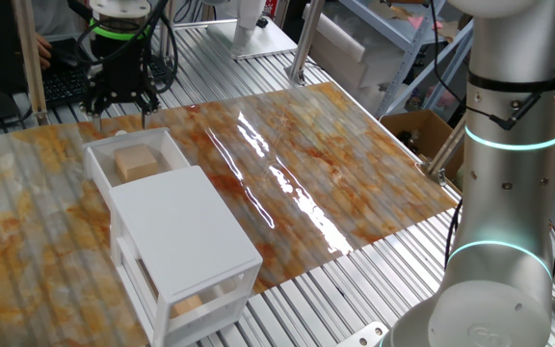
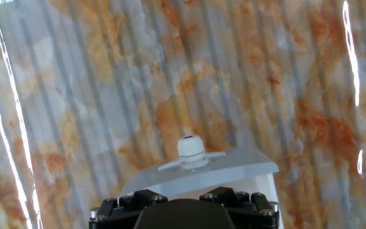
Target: Take something out of a drawer
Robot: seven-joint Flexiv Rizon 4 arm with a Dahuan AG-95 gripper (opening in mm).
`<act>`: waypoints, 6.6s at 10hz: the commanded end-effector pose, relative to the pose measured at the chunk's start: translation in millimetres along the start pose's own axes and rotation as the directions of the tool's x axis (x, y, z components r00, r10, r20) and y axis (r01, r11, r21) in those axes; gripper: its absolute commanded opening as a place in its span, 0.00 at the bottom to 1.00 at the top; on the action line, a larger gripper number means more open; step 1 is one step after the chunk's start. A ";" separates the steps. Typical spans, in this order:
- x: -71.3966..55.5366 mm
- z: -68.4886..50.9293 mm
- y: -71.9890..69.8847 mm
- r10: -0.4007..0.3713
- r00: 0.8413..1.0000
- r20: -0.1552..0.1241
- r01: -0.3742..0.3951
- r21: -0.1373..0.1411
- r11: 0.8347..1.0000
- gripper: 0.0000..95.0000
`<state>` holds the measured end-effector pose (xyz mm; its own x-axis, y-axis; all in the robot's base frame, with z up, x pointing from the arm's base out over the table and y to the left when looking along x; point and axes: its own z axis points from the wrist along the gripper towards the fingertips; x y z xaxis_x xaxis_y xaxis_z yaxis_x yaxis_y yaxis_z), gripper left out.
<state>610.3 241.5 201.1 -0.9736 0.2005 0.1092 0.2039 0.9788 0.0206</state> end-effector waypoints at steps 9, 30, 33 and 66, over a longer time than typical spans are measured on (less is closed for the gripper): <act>17.7 23.6 -5.8 -0.065 0.998 0.011 0.065 0.020 0.998 0.80; 25.7 64.2 -16.6 -0.093 0.993 0.078 0.092 0.017 0.996 0.20; 25.8 64.1 -16.6 -0.100 0.991 0.089 0.098 0.023 0.995 0.00; 36.3 6.5 -38.5 -0.047 0.998 0.030 0.046 0.039 0.998 0.00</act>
<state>564.6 209.6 199.4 -0.9849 0.1560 0.0746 0.1554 0.9878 -0.0136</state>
